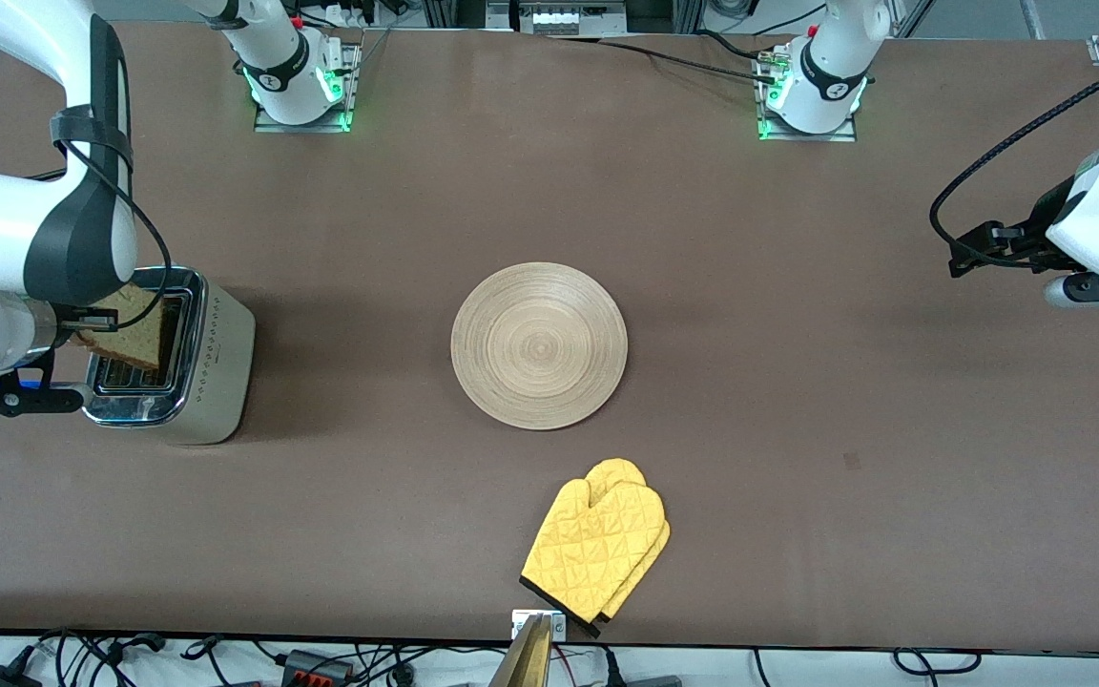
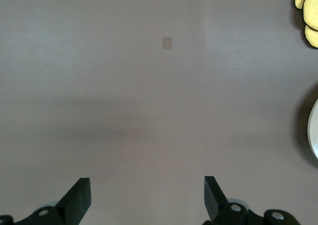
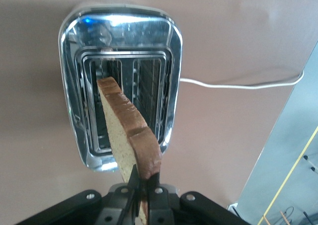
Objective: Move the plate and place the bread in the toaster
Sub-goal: 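Lower the bread into a toaster slot with the right gripper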
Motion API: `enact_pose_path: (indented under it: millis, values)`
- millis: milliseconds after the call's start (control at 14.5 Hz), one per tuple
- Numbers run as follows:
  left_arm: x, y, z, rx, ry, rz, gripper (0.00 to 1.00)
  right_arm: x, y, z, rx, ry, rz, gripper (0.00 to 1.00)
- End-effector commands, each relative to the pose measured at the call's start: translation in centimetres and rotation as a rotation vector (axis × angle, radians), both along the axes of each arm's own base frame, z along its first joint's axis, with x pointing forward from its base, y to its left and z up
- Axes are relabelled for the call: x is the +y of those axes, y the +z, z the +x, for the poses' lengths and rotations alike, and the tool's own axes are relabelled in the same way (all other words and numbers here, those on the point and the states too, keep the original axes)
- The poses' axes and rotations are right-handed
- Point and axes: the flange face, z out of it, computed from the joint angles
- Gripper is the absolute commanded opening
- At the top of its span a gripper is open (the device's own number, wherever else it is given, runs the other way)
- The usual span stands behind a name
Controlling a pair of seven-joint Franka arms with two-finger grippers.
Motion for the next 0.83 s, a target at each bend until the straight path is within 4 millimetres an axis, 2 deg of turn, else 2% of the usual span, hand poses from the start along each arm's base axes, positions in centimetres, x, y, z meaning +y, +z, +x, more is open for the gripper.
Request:
enact_pose_path:
  millis: [0,275,412,756]
  values:
    - [0.1,0.4,-0.3,-0.012,0.008,-0.020,1.00,0.3,-1.0,0.0,-0.006,-0.017,0.006,0.00]
    - [0.1,0.4,-0.3,-0.008,0.004,-0.022,1.00,1.7,-2.4,-0.4,0.005,-0.065,-0.004,0.00]
    - [0.1,0.4,-0.3,-0.010,0.004,-0.022,1.00,1.6,-2.7,-0.5,0.012,-0.069,-0.002,0.00]
    - [-2.0,1.2,-0.8,-0.014,-0.021,-0.015,1.00,1.2,-4.3,-0.4,0.012,-0.086,0.029,0.00]
